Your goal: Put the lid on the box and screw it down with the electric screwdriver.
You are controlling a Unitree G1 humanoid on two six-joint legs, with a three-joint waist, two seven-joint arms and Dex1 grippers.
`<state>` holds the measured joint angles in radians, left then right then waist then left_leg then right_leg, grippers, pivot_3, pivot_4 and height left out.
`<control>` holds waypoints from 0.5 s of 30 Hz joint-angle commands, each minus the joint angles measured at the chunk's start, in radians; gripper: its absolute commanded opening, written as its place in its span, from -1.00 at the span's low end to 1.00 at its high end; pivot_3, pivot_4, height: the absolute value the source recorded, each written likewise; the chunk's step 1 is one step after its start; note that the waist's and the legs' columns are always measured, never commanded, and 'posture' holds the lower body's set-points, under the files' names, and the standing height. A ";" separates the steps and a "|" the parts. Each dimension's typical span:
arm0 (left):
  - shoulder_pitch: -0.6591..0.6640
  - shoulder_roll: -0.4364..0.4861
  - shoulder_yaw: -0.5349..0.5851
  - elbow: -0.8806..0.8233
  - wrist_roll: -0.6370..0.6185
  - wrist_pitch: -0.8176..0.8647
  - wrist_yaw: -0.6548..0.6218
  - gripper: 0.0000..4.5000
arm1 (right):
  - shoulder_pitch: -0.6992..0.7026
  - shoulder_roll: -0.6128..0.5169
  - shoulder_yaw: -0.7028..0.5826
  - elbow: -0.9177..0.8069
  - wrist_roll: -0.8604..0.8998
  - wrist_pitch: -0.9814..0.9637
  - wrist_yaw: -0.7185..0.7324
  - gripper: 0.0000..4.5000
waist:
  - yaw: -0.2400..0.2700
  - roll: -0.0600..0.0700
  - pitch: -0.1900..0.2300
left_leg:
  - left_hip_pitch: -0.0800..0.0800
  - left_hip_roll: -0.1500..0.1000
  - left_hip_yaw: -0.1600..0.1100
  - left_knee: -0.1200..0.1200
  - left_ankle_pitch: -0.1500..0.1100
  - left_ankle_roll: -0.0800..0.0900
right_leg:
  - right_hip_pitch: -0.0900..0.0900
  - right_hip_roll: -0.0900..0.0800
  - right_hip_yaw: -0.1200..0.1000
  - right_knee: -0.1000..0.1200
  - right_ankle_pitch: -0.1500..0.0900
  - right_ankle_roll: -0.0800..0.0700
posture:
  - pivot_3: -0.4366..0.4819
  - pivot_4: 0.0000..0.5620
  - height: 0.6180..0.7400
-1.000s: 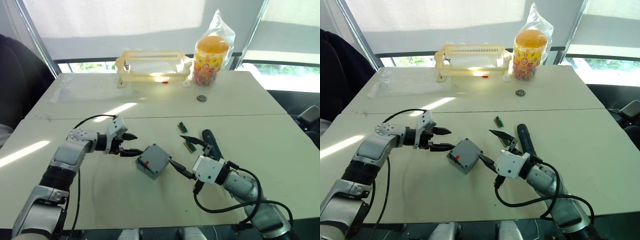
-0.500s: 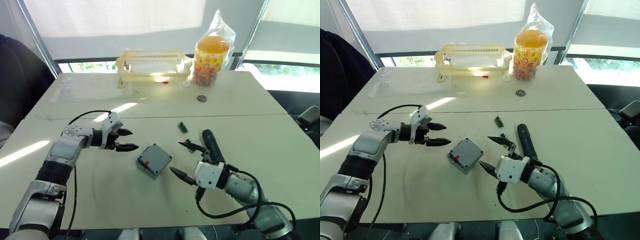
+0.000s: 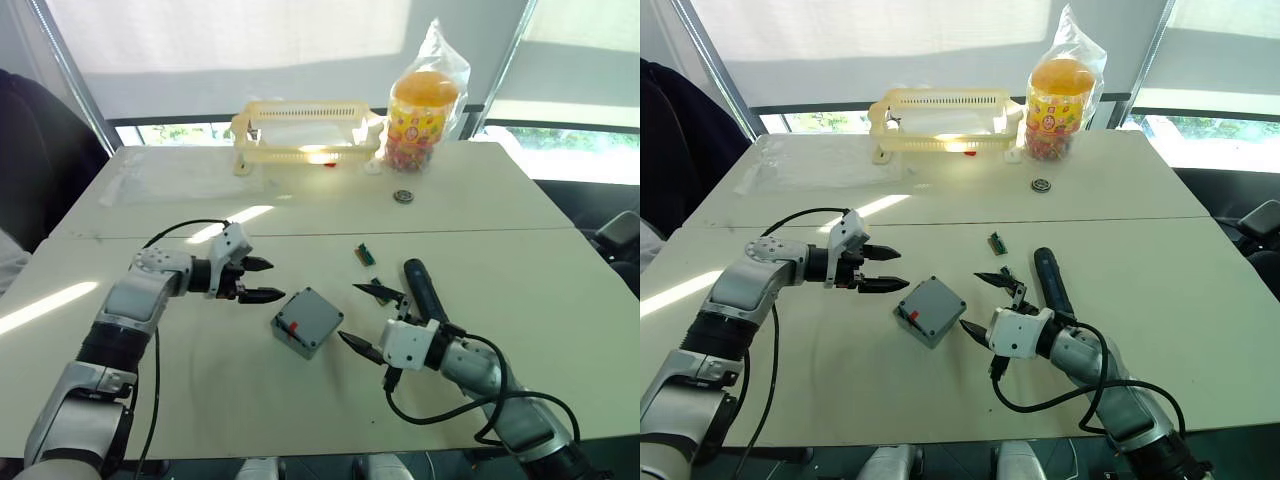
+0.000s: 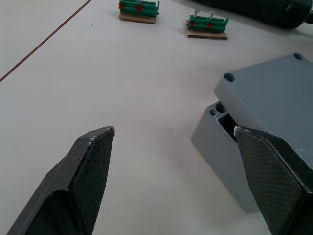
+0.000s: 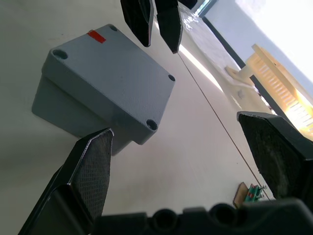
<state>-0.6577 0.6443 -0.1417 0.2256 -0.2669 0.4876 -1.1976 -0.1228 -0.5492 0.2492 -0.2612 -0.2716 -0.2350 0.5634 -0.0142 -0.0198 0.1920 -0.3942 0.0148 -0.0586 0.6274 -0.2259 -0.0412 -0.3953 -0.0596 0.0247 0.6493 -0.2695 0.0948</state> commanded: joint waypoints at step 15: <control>0.031 0.015 0.017 -0.062 -0.016 0.014 -0.003 0.79 | -0.041 0.027 0.009 -0.017 -0.003 -0.021 -0.006 0.98 | 0.000 0.000 0.000 | 0.000 0.000 0.000 0.000 0.000 0.000 | 0.000 0.000 0.000 0.000 0.000 0.000 | -0.05 -0.47 1.00</control>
<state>-0.6244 0.6484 -0.1420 0.1925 -0.2707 0.4999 -1.1962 -0.1438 -0.5315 0.2596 -0.2474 -0.2753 -0.2484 0.5587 -0.0145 -0.0198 0.1920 -0.3943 0.0148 -0.0586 0.6274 -0.2259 -0.0412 -0.3954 -0.0596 0.0247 0.6494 -0.2695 0.0947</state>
